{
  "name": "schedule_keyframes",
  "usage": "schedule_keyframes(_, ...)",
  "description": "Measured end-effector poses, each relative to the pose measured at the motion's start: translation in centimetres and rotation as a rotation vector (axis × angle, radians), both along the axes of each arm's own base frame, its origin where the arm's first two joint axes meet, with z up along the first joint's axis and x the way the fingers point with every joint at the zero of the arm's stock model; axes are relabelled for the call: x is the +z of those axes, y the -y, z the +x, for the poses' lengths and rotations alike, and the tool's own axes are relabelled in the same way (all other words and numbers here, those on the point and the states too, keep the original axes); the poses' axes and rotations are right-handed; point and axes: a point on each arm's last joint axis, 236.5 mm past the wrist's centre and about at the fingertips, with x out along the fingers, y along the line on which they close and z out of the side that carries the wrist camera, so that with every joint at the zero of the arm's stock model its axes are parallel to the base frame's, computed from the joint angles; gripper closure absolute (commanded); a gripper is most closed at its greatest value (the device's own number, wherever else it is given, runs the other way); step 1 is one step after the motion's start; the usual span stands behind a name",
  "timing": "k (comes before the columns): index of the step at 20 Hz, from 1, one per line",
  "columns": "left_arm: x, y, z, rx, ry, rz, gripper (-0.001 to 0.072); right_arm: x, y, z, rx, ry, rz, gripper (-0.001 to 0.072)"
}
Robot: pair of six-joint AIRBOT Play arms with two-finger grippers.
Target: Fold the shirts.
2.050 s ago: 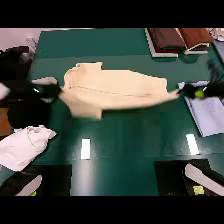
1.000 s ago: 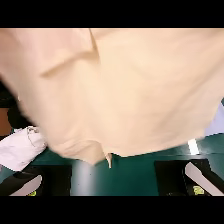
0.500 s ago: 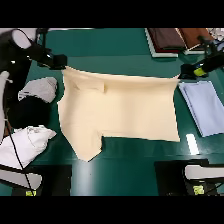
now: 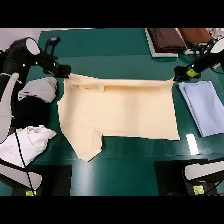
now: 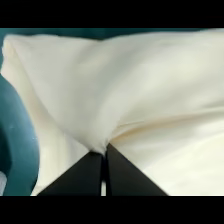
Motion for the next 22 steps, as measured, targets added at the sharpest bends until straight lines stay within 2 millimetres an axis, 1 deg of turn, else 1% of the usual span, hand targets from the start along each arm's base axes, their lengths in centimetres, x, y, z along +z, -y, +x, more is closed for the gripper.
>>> schedule_keyframes(3, -3.2, -0.3, -2.2, -0.01, -0.096, 0.016, 0.0683, -1.9, -0.5, -1.8, -0.003, -0.036, 0.003, 0.0695)
schedule_keyframes(4, -4.0, -0.4, -2.8, -0.011, -0.121, 0.019, 0.0668, -2.5, -0.6, -2.4, -0.007, -0.043, 0.006, 0.0671)
schedule_keyframes(5, -4.7, -0.4, -3.4, -0.013, -0.142, 0.022, 0.0398, -3.0, -0.7, -2.8, -0.011, -0.048, 0.006, 0.0468)
schedule_keyframes(6, -5.1, -0.6, -3.8, -0.013, -0.159, 0.028, 0.0173, -3.4, -0.7, -3.1, -0.015, -0.048, 0.005, 0.0292)
schedule_keyframes(8, -5.6, -0.8, -4.3, -0.006, -0.179, 0.033, 0.0168, -3.5, -0.8, -3.5, -0.02, -0.037, 0.003, 0.028)
schedule_keyframes(9, -5.4, -0.9, -4.6, -0.001, -0.183, 0.037, 0.0168, -3.2, -0.8, -3.5, -0.023, -0.024, 0.0, 0.0281)
schedule_keyframes(12, -3.7, -1.6, -5.5, 0.025, -0.171, 0.059, 0.0168, -1.6, -0.9, -4.2, -0.024, 0.017, -0.007, 0.0281)
schedule_keyframes(14, -2.7, -2.5, -7.5, 0.045, -0.177, 0.078, 0.0168, -0.4, -1.1, -5.5, -0.018, 0.031, -0.009, 0.0281)
schedule_keyframes(16, -2.7, -3.1, -11.1, 0.067, -0.213, 0.087, 0.0168, 0.6, -1.4, -6.9, -0.014, 0.049, -0.012, 0.0281)
schedule_keyframes(17, -3.1, -3.3, -13.4, 0.08, -0.238, 0.088, 0.0168, 1.0, -1.5, -7.6, -0.013, 0.054, -0.013, 0.0281)
schedule_keyframes(20, -5.0, -3.8, -20.5, 0.122, -0.308, 0.074, 0.0168, 1.8, -1.8, -9.2, -0.013, 0.081, -0.017, 0.0282)
schedule_keyframes(22, -6.3, -3.3, -24.2, 0.149, -0.34, 0.031, 0.0168, 2.1, -1.9, -9.7, -0.015, 0.097, -0.018, 0.0281)
